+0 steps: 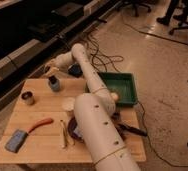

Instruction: Place eraser in plastic cup

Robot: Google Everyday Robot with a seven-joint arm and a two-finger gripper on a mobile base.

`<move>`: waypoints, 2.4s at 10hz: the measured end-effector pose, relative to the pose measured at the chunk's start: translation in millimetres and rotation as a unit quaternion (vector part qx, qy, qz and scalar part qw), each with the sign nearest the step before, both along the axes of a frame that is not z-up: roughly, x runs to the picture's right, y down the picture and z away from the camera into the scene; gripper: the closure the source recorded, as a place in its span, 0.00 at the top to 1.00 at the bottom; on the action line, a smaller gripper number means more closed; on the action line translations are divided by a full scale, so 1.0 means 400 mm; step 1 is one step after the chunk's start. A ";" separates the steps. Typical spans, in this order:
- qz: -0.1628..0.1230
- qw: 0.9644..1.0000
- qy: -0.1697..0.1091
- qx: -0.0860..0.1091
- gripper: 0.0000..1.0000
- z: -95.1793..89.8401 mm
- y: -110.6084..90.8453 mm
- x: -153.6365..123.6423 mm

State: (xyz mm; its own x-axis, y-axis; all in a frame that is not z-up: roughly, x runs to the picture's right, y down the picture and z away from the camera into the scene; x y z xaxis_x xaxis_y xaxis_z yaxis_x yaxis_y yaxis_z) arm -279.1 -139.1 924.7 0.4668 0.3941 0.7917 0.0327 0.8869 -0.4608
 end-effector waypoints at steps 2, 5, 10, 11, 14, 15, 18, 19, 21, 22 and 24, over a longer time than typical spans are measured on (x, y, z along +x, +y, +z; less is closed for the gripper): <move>0.000 1.000 0.001 0.000 0.06 0.002 0.001 0.003; -0.001 1.000 0.000 -0.001 0.06 0.002 0.003 0.000; 0.000 1.000 0.001 -0.001 0.19 0.003 0.003 0.001; 0.000 1.000 0.001 -0.001 0.32 0.003 0.002 0.002; 0.000 1.000 0.001 -0.001 0.56 0.003 0.002 0.002; 0.000 1.000 0.001 -0.001 0.53 0.003 0.002 0.002; 0.000 1.000 0.001 -0.001 0.45 0.003 0.002 0.002; 0.000 1.000 0.001 -0.001 0.52 0.003 0.002 0.002; 0.000 1.000 0.001 -0.001 0.74 0.003 0.002 0.002; 0.000 1.000 0.001 -0.001 0.79 0.003 0.002 0.002; 0.000 1.000 0.001 -0.001 0.80 0.003 0.002 0.002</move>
State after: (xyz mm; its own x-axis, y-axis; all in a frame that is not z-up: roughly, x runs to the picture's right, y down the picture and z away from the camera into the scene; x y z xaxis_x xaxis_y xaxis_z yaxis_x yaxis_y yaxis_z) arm -278.4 -138.3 925.8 0.4682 0.3948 0.7905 0.0322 0.8864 -0.4618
